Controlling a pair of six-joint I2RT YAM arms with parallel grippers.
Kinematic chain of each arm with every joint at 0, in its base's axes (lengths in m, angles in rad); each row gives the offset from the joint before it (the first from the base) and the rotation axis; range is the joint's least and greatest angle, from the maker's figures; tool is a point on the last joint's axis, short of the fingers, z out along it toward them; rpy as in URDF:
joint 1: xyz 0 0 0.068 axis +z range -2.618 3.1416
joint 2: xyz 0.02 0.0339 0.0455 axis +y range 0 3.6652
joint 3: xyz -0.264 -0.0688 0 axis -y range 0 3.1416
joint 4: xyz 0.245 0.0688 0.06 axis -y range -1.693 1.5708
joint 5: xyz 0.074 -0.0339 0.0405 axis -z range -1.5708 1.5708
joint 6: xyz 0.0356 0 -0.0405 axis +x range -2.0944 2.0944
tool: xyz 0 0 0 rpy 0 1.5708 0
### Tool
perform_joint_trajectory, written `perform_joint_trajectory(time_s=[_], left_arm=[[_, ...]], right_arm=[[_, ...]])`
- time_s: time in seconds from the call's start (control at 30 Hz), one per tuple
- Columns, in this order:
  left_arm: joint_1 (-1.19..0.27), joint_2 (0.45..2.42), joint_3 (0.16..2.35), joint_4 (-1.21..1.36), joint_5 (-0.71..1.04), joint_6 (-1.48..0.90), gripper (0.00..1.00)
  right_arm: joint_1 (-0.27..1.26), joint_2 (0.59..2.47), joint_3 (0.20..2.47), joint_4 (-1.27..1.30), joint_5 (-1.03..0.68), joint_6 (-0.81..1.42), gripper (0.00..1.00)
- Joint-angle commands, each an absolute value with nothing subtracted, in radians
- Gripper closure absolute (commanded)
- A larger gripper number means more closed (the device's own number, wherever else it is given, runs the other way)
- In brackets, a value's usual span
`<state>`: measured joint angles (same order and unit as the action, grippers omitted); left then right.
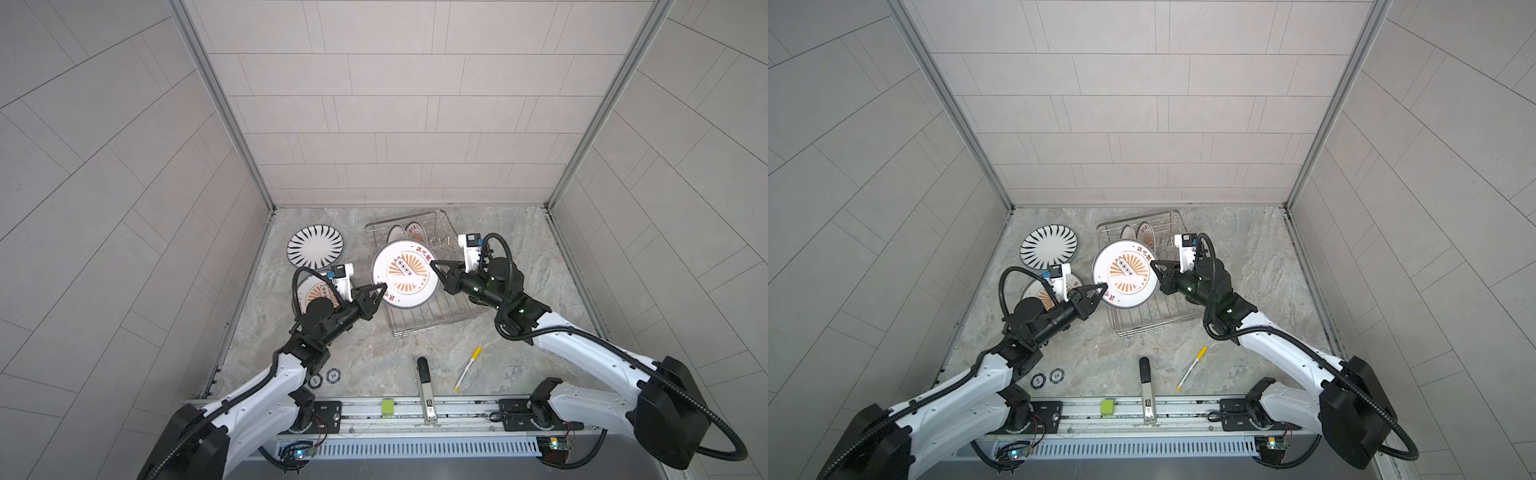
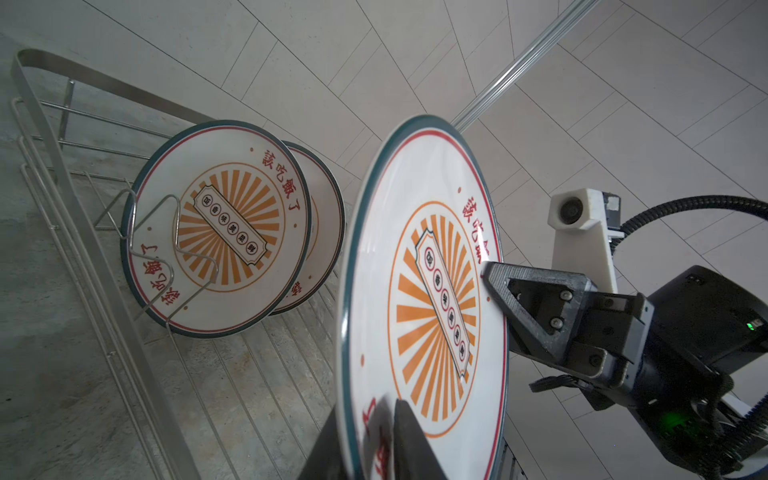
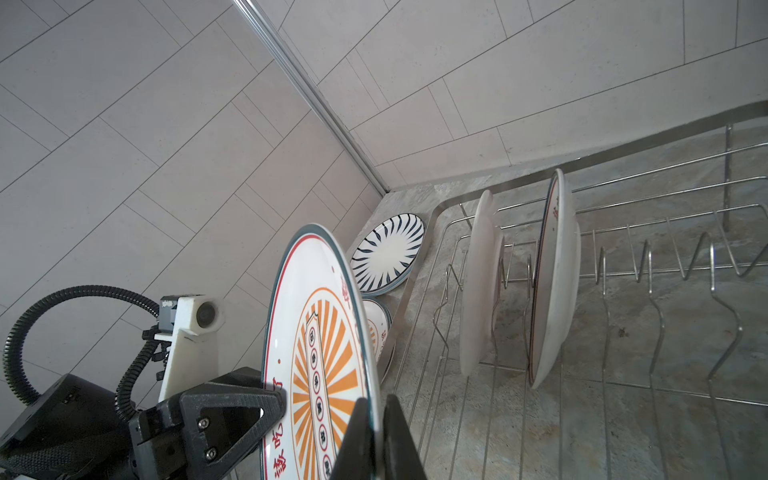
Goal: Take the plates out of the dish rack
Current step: 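Grasp the lifted plate's rim with the left gripper while the right holds it, then carry the plate onto the table stack with the left gripper while the right withdraws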
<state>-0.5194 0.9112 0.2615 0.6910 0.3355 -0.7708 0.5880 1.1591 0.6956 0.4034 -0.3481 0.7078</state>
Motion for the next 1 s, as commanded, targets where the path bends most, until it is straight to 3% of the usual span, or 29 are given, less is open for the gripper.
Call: perform_joint_trajectory(time_s=[0.0, 0.1, 0.2, 0.5, 0.8, 0.87, 0.97], left_arm=[[-0.525, 0.931, 0.288, 0.742, 0.315, -0.787, 0.82], [-0.525, 0.955, 0.285, 0.784, 0.301, -0.812, 0.91], [-0.526, 0.976, 0.281, 0.82, 0.29, -0.836, 0.99], [-0.522, 1.01, 0.236, 0.949, 0.205, -0.92, 1.0], [-0.52, 0.996, 0.245, 0.933, 0.205, -0.973, 1.0], [-0.514, 1.0, 0.244, 0.927, 0.186, -1.002, 1.0], [-0.513, 1.016, 0.22, 0.959, 0.114, -1.062, 1.0]], right_arm=[[0.589, 1.18, 0.704, 0.477, -0.35, 0.714, 1.0], [0.597, 1.201, 0.713, 0.46, -0.345, 0.692, 0.99], [0.612, 1.216, 0.724, 0.432, -0.333, 0.664, 0.9], [0.642, 1.232, 0.724, 0.379, -0.251, 0.615, 0.5], [0.649, 1.241, 0.717, 0.35, -0.192, 0.591, 0.38], [0.652, 1.238, 0.712, 0.348, -0.176, 0.591, 0.33], [0.677, 1.225, 0.698, 0.343, -0.118, 0.571, 0.17]])
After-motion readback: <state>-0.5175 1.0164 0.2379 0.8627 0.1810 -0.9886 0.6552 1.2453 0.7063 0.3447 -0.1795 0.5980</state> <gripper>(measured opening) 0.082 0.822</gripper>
